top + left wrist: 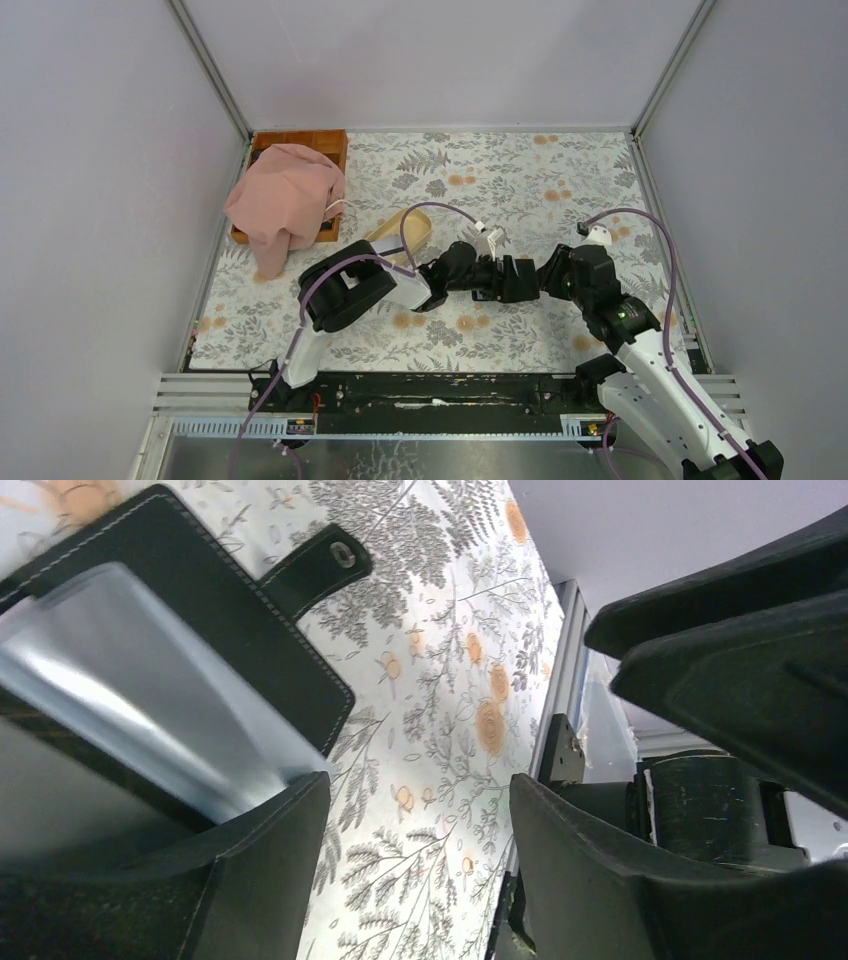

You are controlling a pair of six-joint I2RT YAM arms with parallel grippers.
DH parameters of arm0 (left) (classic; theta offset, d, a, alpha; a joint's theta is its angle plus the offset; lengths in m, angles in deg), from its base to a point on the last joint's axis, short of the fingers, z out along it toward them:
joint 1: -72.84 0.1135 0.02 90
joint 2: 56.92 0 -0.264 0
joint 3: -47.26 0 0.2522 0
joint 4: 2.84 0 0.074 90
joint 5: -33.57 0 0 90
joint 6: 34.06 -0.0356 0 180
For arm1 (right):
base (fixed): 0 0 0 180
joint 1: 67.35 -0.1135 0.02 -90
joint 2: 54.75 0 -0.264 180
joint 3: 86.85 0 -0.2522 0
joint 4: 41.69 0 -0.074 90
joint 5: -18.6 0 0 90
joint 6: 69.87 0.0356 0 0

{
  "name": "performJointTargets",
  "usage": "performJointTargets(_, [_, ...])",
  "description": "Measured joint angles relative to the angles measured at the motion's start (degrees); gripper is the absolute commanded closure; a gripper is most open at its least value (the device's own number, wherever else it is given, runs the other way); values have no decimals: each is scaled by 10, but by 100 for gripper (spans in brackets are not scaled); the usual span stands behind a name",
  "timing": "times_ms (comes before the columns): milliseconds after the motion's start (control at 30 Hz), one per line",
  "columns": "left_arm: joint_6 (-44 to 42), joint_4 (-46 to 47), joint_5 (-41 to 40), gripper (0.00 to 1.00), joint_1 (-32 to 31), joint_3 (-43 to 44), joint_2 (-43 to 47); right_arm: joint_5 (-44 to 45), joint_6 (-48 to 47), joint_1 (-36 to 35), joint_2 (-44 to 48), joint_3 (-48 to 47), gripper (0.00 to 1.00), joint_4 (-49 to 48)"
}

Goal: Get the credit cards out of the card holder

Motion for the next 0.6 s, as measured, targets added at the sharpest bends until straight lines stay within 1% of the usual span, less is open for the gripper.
performJointTargets(233, [3,3,12,27,-7,52,-33,17,-4,0,16,-9,60,29])
performJointTargets(433, [3,0,21,27,-7,102,-74,32,-5,0,36,-21,59,37])
performJointTargets(600, [3,-8,33,27,-7,146,-92,45,-6,0,44,-25,59,49])
